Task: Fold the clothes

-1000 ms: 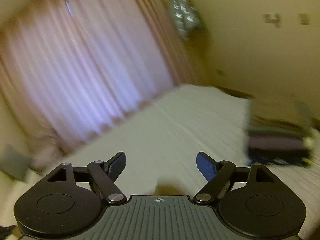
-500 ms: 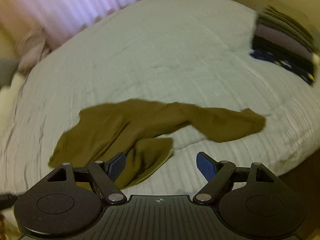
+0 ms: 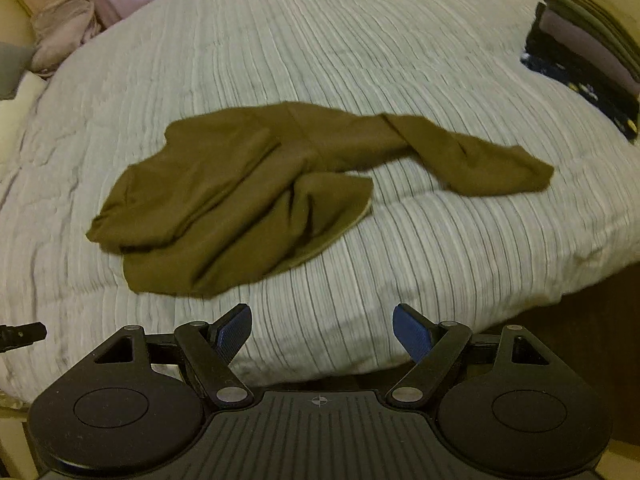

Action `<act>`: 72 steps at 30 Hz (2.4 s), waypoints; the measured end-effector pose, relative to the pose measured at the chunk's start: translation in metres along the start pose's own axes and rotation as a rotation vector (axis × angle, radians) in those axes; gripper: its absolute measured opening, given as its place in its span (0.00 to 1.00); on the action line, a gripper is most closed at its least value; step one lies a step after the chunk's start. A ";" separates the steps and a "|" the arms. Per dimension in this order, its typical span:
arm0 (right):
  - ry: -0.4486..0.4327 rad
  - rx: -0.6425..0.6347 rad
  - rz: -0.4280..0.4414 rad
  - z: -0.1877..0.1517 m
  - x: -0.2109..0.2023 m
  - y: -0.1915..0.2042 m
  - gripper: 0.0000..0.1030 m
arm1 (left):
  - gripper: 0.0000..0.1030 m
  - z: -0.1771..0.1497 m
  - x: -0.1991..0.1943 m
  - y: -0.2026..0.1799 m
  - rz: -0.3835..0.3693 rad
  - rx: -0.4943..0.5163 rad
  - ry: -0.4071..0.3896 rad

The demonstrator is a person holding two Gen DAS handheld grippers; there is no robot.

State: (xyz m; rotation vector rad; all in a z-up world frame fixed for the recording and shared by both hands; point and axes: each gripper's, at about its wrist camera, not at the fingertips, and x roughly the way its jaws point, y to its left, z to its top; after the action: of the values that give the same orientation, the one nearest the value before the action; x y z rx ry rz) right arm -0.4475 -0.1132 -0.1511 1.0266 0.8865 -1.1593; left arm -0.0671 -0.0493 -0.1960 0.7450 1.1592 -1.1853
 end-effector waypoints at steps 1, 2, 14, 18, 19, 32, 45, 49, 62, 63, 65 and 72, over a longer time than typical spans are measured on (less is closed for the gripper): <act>0.001 0.002 -0.004 -0.003 0.000 0.000 0.79 | 0.40 -0.001 0.000 0.000 0.003 0.012 -0.001; 0.003 0.004 -0.007 -0.006 0.001 0.001 0.79 | 0.41 -0.003 -0.001 0.000 0.005 0.023 -0.002; 0.015 -0.022 -0.015 -0.012 0.010 0.028 0.79 | 0.44 -0.008 -0.008 0.009 0.005 0.022 -0.014; 0.019 -0.067 -0.008 -0.002 0.015 0.037 0.79 | 0.44 -0.007 -0.008 0.014 0.006 -0.019 -0.019; 0.022 -0.078 -0.005 0.001 0.017 0.038 0.79 | 0.44 -0.007 -0.006 0.015 0.008 -0.031 -0.017; 0.077 -0.127 0.045 0.055 0.049 0.004 0.79 | 0.44 0.005 0.017 -0.017 0.032 -0.116 0.014; 0.107 -0.165 -0.009 0.149 0.105 -0.091 0.79 | 0.44 0.048 0.062 -0.075 0.002 -0.160 -0.047; 0.114 -0.194 -0.006 0.175 0.133 -0.100 0.78 | 0.44 0.069 0.079 -0.070 -0.008 -0.159 -0.062; -0.005 -0.202 0.323 0.275 0.240 -0.067 0.78 | 0.44 0.191 0.176 -0.011 -0.044 0.013 -0.146; -0.009 -0.228 0.347 0.279 0.249 -0.059 0.78 | 0.44 0.199 0.184 -0.005 -0.051 0.018 -0.147; -0.006 -0.259 0.381 0.283 0.267 -0.050 0.78 | 0.46 0.210 0.200 0.006 -0.077 0.020 -0.144; 0.078 -0.278 0.486 0.293 0.328 -0.035 0.78 | 0.47 0.235 0.259 0.035 -0.181 0.000 -0.058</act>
State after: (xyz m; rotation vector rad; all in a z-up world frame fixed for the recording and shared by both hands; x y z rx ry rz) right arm -0.4107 -0.4907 -0.3771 0.9889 0.7753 -0.5743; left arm 0.0248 -0.3349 -0.3800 0.6115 1.1968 -1.3486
